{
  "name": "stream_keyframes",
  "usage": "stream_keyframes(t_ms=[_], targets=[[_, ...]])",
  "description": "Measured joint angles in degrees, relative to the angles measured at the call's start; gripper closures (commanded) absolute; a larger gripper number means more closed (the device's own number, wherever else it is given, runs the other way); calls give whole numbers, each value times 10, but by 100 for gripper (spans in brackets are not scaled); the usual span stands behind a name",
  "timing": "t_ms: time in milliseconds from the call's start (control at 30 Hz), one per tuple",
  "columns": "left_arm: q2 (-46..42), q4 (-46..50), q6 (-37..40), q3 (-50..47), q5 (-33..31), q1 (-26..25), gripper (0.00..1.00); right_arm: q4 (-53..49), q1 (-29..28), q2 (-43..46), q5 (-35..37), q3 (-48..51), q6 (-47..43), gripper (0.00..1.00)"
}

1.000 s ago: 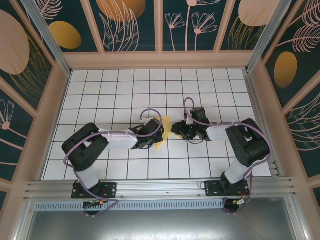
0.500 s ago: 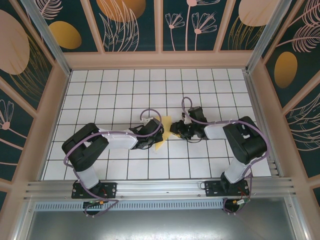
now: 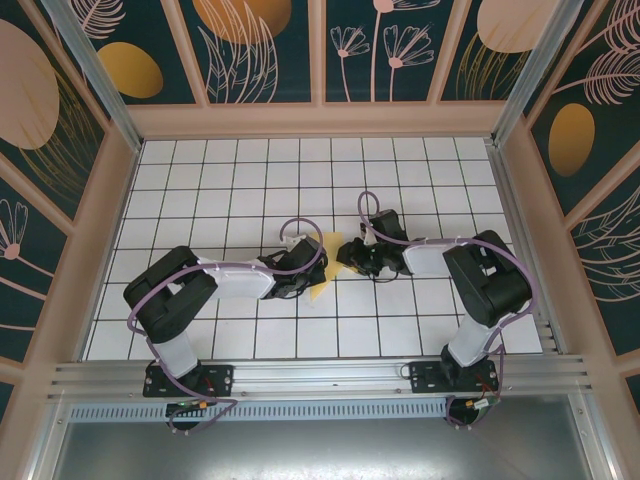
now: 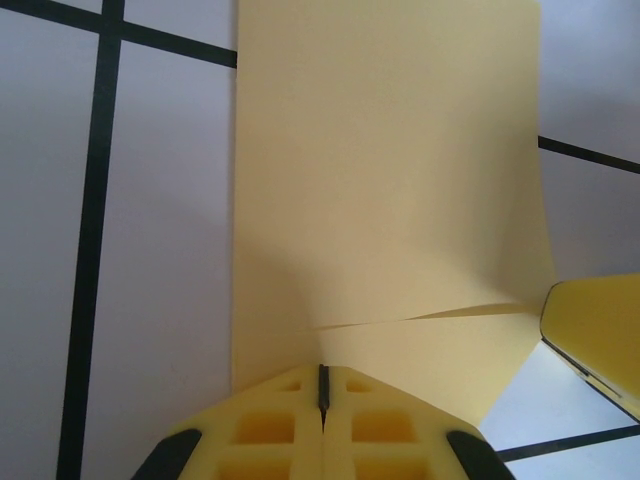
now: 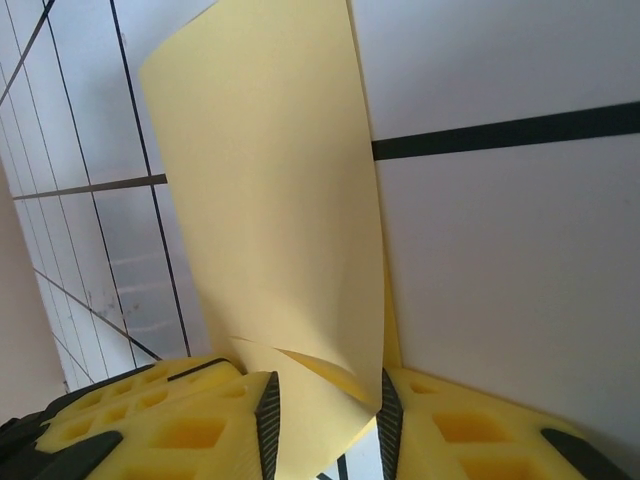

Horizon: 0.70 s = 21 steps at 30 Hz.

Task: Fold a paper plane with a square sheet of paper (pick it up from the middle)
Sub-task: Fourth fold the wing at the center of the table.

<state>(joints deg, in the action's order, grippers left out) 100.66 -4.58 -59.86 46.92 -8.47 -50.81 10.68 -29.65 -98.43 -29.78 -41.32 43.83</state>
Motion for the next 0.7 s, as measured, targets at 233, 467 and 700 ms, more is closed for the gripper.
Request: stream_keyframes(t_ms=[233,467,700], targets=[[-1,0,0,0,0,0,91,30,-7,0,-39,0,1,74],[-3,1,-3,-1,3,0,82,59,-8,-14,-63,1,9,79],[-23,22,-4,-5,4,0,72,58,-9,-29,-66,1,14,94]])
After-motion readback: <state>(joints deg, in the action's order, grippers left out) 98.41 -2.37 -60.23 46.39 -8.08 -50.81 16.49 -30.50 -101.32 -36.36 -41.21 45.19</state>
